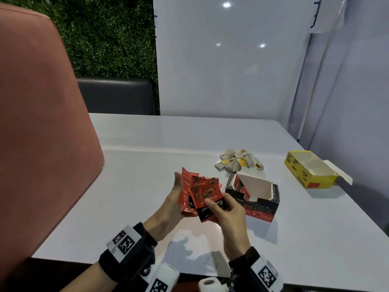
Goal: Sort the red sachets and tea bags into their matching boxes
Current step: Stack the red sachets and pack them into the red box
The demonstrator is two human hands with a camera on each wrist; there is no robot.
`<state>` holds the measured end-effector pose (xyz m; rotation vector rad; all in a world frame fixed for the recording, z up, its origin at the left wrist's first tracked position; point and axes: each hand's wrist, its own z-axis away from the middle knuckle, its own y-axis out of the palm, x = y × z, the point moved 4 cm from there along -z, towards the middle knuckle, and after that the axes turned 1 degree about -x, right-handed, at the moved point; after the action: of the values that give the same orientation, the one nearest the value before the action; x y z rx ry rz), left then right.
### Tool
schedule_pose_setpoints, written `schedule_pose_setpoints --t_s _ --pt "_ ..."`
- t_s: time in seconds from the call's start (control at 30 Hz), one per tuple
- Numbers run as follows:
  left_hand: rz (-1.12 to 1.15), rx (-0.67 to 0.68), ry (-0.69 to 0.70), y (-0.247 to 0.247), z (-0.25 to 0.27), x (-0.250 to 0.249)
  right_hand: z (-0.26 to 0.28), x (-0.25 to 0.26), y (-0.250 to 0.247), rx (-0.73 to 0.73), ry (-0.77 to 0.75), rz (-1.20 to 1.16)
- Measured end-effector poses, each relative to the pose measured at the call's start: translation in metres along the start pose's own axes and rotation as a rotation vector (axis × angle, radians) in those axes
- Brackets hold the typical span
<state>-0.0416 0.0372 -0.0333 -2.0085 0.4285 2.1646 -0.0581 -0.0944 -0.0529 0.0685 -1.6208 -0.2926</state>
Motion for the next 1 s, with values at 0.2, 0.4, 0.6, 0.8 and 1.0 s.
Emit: schedule_pose_setpoints --t_s 0.2,0.4,0.6,0.8,1.0 --pt "0.020 -0.017 -0.071 -0.011 -0.003 0.006 0.005 0.002 0.013 0.053 -0.086 0.121" --pt "-0.057 -0.040 -0.011 -0.018 0.001 0.011 0.001 -0.009 0.012 0.093 -0.089 0.225" --pt "-0.166 -0.139 -0.054 -0.014 -0.007 0.020 0.003 -0.014 0.022 0.170 -0.073 0.249" --pt "-0.334 -0.022 -0.130 -0.016 -0.004 0.007 0.007 -0.001 0.013 0.431 -0.124 0.706" --pt "-0.720 0.251 -0.191 -0.017 -0.003 -0.010 -0.006 0.026 0.004 0.570 -0.450 1.229"
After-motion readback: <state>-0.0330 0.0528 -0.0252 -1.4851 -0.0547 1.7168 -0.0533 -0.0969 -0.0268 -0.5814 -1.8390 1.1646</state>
